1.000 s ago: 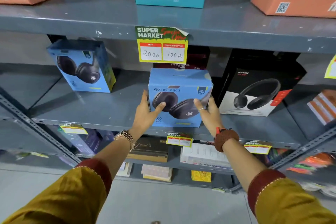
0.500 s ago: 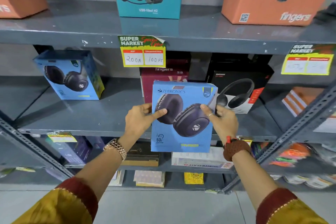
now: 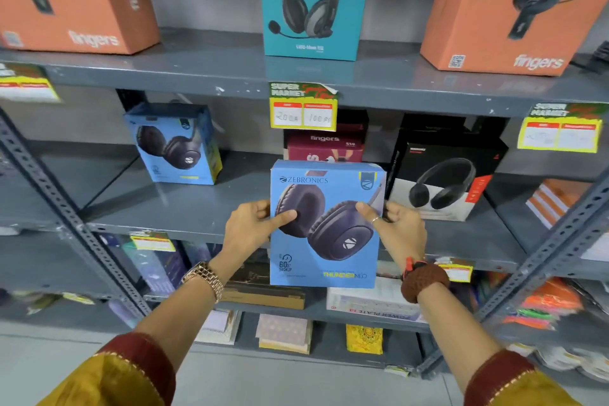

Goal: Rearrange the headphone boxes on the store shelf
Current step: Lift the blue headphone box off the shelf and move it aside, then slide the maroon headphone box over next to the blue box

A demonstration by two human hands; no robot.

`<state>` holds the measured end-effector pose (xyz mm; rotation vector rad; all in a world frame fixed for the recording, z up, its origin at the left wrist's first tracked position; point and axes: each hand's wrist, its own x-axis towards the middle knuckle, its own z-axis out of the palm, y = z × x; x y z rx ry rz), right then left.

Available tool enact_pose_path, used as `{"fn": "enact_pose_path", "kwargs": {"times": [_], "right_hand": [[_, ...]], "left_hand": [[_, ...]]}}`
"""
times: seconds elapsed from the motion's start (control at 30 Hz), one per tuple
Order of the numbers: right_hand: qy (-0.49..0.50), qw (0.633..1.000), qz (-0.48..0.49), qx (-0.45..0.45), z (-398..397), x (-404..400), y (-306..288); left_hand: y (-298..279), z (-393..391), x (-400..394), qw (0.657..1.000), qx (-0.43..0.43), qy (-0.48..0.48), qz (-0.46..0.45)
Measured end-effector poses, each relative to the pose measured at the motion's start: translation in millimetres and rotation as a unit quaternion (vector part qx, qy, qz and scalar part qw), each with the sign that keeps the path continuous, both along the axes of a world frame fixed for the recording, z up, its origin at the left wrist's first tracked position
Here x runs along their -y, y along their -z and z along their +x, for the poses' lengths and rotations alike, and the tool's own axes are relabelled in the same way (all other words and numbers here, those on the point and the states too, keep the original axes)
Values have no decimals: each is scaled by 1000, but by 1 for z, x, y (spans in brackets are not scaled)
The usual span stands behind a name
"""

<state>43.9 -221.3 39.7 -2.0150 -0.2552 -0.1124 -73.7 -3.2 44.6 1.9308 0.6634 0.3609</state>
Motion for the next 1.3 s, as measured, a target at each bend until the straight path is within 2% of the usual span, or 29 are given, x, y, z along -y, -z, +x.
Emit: {"fn": "enact_pose_path", "kwargs": {"times": [0.2,0.4,0.7,0.87,1.07,1.23,1.3], "right_hand": [[-78,996,26,-20,-22,-111,6],[-146,984,63,-75,-48,-238,17],[-155,982,87,-62,-45,-377,34],[-143,986,54,-60,-36,-404,39],[-193,976,47,-86,-33,-403,46],[-173,977,77,-102,-34,-359,64],[-150,980,79,-103,-34,-330,75]], "left_hand": [[3,-41,-100,999,-6,-46,-11],[17,-70,-221,997,24,-79,11],[27,-48,-354,994,16,-103,39],[39,-36,-379,993,17,-112,10],[57,-43,-382,990,47,-135,-8],[78,-54,-346,956,121,-265,-38],[92,-55,-323,951,135,-274,-51]]}}
